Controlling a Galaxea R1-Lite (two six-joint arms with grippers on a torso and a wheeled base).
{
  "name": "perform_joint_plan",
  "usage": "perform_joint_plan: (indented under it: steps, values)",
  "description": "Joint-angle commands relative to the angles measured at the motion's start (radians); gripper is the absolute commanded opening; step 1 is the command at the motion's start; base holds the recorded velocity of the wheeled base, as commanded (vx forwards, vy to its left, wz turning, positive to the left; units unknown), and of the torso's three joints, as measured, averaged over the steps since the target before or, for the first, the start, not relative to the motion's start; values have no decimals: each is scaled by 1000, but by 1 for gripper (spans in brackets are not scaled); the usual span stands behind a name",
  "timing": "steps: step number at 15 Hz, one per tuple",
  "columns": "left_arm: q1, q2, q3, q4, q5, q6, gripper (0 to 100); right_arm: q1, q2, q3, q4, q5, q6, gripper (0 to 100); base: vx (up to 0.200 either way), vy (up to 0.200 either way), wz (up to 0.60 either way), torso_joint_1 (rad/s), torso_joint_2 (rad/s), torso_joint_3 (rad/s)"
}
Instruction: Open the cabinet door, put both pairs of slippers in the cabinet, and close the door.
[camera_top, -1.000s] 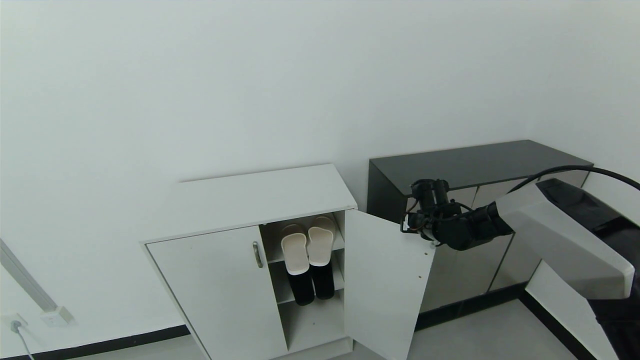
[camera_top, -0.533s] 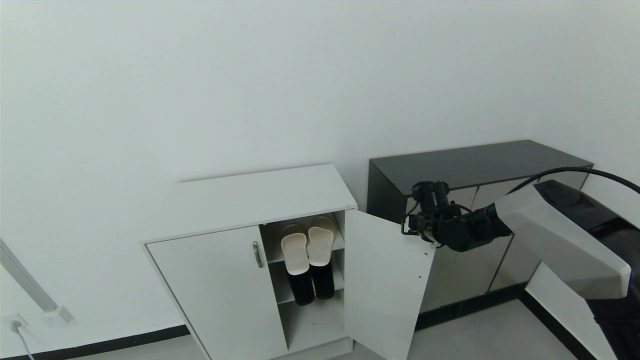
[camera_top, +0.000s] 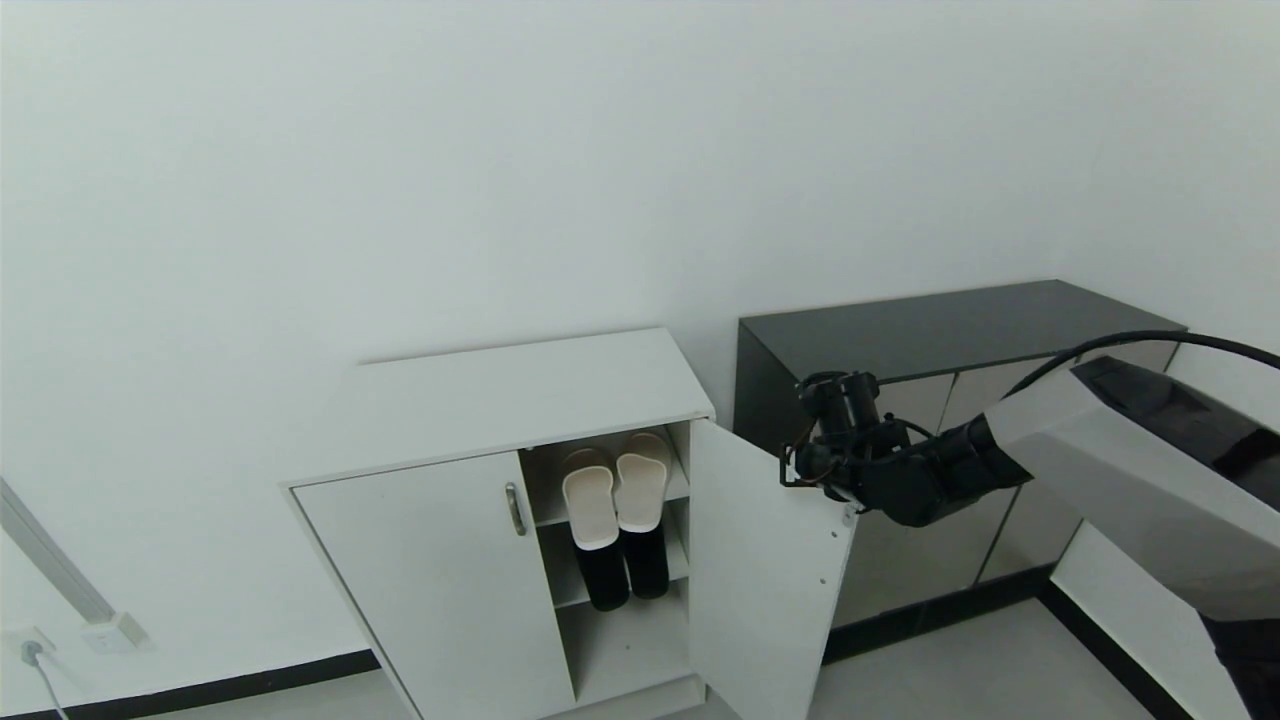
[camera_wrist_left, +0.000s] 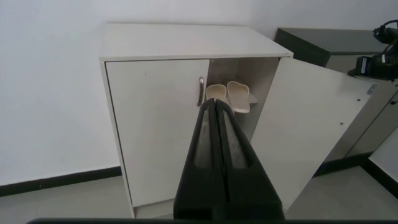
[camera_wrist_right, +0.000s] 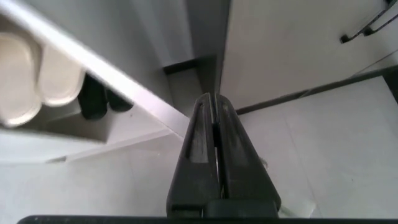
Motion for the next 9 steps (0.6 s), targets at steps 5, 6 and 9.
perform_joint_plan:
  steps: [5, 6, 9]
  values:
    - [0, 1, 0, 0, 1, 0, 0, 98, -140, 153, -78, -2, -7, 0, 0, 0, 0, 0, 0, 0]
    - [-1, 1, 0, 0, 1, 0, 0, 103, -146, 179, -123, -2, -18, 0, 0, 0, 0, 0, 0, 0]
    - [-1, 1, 0, 0, 1, 0, 0, 101, -147, 242, -230, 0, -88, 0, 0, 0, 0, 0, 0, 0]
